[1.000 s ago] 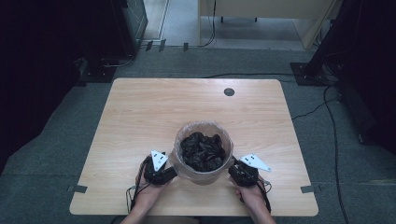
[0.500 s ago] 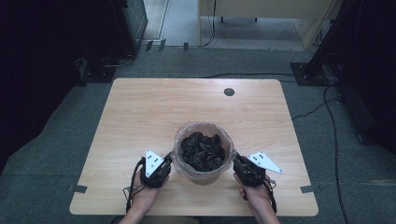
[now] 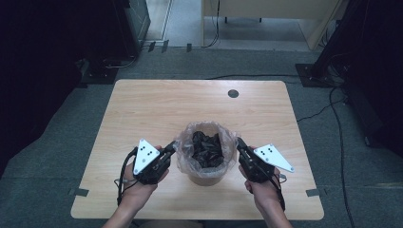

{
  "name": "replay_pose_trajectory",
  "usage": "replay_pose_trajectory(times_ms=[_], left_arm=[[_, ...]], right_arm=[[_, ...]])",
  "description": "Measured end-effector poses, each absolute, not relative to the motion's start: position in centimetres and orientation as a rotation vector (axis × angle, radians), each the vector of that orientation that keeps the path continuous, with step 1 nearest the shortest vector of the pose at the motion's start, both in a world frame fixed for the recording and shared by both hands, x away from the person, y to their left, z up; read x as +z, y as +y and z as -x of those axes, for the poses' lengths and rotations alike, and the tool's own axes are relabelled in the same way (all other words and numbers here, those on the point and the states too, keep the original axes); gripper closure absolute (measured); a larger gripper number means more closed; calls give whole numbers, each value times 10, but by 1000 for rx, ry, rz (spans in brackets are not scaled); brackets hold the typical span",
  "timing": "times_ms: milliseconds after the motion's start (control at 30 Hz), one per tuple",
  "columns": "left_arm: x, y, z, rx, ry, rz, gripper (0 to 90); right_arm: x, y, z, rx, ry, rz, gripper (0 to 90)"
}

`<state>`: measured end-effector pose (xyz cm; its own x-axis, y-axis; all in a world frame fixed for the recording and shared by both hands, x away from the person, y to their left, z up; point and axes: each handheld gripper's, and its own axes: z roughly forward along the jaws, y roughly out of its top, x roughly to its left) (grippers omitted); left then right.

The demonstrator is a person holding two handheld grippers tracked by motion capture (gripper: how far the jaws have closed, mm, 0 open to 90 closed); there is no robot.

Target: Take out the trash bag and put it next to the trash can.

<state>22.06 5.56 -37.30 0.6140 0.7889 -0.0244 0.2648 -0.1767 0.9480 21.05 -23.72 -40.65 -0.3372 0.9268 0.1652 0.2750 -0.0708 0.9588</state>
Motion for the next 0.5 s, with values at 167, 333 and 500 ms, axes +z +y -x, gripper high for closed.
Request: replay_pose_trajectory(times_ms=[167,333,500], left_arm=[[-347,31,-231,582,802,-1746,900],[-313,20,-224,536,704,-1678,900],[-318,25,-232,552,752,-1691,900]], right_arm=[[-373,-214,-218,1461,1675,-1173,896],[-330,-193,-215,1541,1663,-1019,896],[-316,-197,-208,1591,1605,-994,895]])
